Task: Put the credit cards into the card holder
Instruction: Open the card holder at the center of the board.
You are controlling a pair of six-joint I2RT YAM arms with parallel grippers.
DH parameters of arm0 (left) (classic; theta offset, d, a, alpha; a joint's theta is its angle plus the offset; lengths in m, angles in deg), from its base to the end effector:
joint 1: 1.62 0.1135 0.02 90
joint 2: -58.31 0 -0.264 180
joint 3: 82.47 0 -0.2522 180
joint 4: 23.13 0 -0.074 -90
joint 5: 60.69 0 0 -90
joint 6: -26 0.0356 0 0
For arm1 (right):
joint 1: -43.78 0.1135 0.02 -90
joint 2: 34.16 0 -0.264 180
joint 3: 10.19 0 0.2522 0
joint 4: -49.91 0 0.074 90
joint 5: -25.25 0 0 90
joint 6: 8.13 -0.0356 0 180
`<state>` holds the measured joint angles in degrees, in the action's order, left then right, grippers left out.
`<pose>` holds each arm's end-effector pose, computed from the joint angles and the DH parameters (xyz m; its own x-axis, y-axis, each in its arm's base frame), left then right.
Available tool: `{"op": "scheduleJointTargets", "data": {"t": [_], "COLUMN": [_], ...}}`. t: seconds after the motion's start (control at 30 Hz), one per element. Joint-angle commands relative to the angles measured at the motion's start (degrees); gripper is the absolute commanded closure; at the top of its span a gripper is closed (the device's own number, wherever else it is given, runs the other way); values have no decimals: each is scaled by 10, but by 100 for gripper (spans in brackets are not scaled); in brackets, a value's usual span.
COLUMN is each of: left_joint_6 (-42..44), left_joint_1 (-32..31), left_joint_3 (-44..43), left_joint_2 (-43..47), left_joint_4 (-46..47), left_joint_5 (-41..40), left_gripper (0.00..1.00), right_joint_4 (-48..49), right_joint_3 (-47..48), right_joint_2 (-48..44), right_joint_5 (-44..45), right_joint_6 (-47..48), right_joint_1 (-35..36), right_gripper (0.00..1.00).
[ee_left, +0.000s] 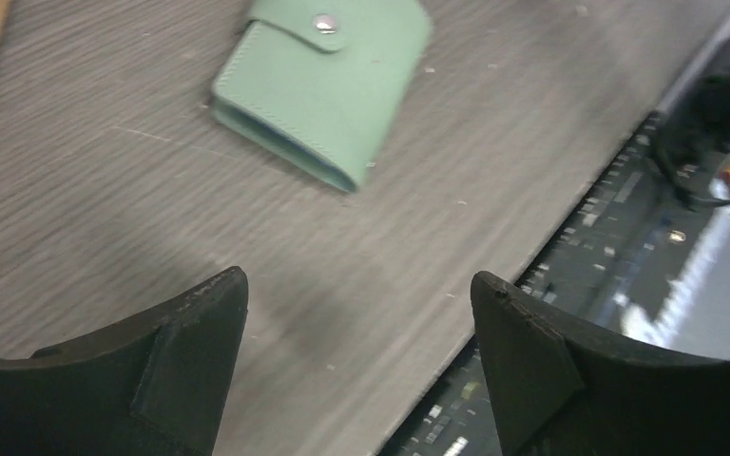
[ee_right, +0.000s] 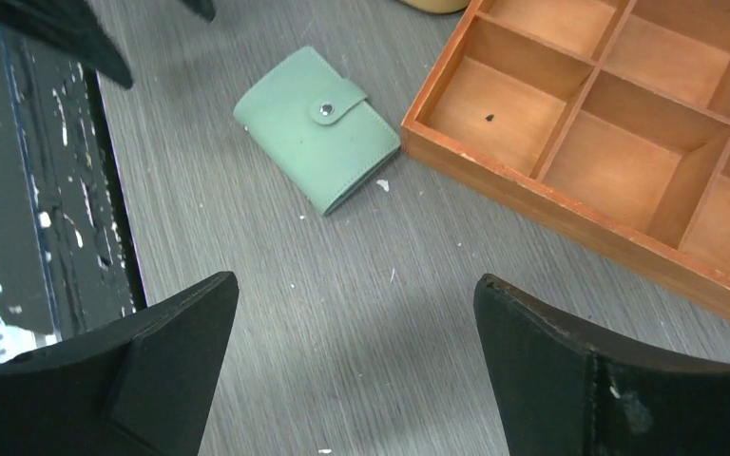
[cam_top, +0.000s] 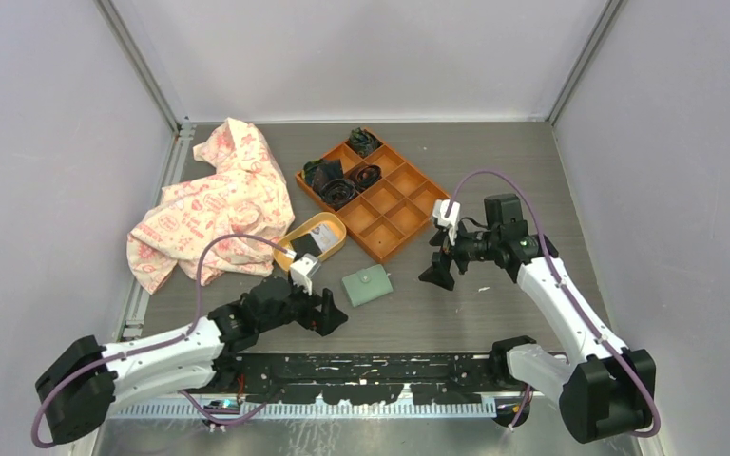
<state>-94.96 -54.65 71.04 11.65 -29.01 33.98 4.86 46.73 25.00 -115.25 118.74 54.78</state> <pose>0.1023 -0.1407 0.1705 -0.6588 0.0226 -0.7520 0.5847 0.6444 -0.4928 0.1933 0.0656 0.2593 -0.1960 -0.4269 -0.8828 -0.9409 0.3355 0.0466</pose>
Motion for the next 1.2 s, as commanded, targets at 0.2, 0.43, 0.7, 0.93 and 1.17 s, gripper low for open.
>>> {"op": "scheduleJointTargets", "data": {"t": [0.2, 0.43, 0.7, 0.93, 1.17], "left_joint_6": [-19, -217, -273, -266, -190], "left_joint_1": [93, 117, 75, 75, 71], "left_joint_3": [-58, -99, -134, -142, -130], "left_joint_2": [-169, -289, -337, -376, -367], "left_joint_4": [184, 182, 122, 162, 182], "left_joint_5": [39, 65, -10, 5, 85], "left_gripper": [18, 41, 55, 95, 100], "right_joint_4": [-92, -93, -95, -96, -60], "right_joint_3": [39, 38, 36, 31, -19], "right_joint_2": [51, 63, 68, 72, 50], "right_joint_5": [9, 20, 20, 19, 25], "right_joint_6": [152, 158, 160, 170, 270], "right_joint_1": [30, 48, 53, 63, 120], "right_gripper": [4, 4, 4, 4, 10]}}
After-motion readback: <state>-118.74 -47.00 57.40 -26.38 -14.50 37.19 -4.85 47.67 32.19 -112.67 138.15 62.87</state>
